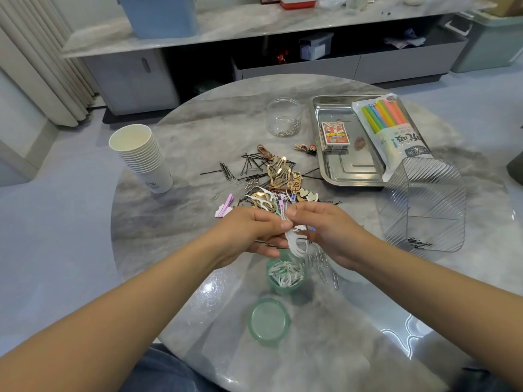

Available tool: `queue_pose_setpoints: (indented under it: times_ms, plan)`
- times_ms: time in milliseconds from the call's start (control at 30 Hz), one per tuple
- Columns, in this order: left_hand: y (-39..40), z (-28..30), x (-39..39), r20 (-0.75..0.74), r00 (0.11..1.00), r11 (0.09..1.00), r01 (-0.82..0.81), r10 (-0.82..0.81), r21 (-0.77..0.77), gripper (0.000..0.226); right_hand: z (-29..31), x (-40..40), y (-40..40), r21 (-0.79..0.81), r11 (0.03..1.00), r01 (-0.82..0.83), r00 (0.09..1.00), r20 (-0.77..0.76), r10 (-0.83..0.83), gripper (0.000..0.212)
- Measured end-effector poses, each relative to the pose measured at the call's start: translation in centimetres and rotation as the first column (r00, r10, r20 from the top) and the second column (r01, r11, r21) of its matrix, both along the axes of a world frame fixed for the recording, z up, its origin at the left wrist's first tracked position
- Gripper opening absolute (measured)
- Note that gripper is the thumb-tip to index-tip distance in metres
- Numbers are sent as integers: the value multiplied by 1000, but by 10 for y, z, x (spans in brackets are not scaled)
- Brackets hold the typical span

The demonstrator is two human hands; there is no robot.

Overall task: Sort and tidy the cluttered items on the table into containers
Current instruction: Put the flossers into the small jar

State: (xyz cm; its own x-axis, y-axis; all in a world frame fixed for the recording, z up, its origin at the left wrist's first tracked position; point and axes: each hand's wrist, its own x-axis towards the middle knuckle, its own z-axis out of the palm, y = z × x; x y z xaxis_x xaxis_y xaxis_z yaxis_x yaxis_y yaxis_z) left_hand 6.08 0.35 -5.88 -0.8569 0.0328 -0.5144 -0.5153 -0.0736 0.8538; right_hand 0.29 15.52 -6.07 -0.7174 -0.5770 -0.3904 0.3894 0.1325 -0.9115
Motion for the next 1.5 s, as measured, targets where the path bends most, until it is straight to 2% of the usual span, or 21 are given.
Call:
queue_pose_setpoints:
  times_ms: [133,200,267,433,467,533,633,700,733,867,1000,1167,1500]
  plan:
    - [0,-3,0,11,1000,999,-20,19,34,13,-3,4,-1,16,1000,9,1000,24,-9,11]
    - [0,-4,-1,24,996,994,-84,82,74,16,-3,3,1,44,998,35,999,40,-37,5]
    - [-1,-4,-1,19,987,979,-158,157,126,9,-2,2,5,90,996,22,999,31,-25,12]
    - [0,-4,2,16,978,962,-208,209,176,5,1,8,9,138,990,41,991,-133,-23,7]
    - [0,-4,3,18,980,968,-199,199,153,3,2,6,11,192,981,26,975,-222,17,7]
    - [-2,-4,5,9,984,982,-178,178,62,2,6,1,15,368,928,-57,895,-393,211,12]
    - [-6,-3,10,-38,997,991,-65,60,-120,4,14,-4,20,597,795,-107,671,-546,501,12]
    - [-7,-2,14,-65,997,954,29,-51,-297,5,15,-1,18,650,758,-59,525,-625,577,10]
    - [-6,-2,14,-80,991,917,66,-106,-393,8,15,0,18,641,766,-42,494,-653,574,14]
    - [-3,-6,16,-130,966,789,100,-222,-606,12,14,5,15,630,776,-29,460,-681,570,28]
    - [-4,-7,17,-161,947,724,96,-277,-683,5,14,7,16,666,745,-14,424,-671,608,27]
    - [-2,-10,19,-110,889,563,181,-444,-806,11,24,7,17,666,745,-24,380,-683,623,23]
    - [-6,-10,18,-77,874,535,222,-479,-815,9,20,7,18,636,769,-54,287,-728,622,22]
